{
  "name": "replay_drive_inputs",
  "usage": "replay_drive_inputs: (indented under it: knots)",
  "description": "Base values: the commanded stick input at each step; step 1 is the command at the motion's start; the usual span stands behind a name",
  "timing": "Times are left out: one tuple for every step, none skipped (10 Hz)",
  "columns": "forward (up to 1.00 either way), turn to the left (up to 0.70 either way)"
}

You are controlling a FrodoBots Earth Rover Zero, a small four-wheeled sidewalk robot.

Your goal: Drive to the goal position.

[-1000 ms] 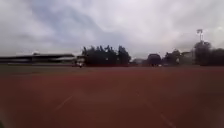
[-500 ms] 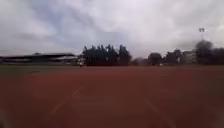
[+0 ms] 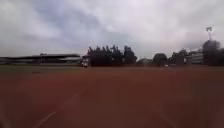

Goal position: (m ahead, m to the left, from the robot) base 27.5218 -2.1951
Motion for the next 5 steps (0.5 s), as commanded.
replay_drive_inputs:
  knots:
    - [0.70,0.00]
    - [0.70,0.00]
    - [0.70,0.00]
    - [0.70,0.00]
    - [0.70,0.00]
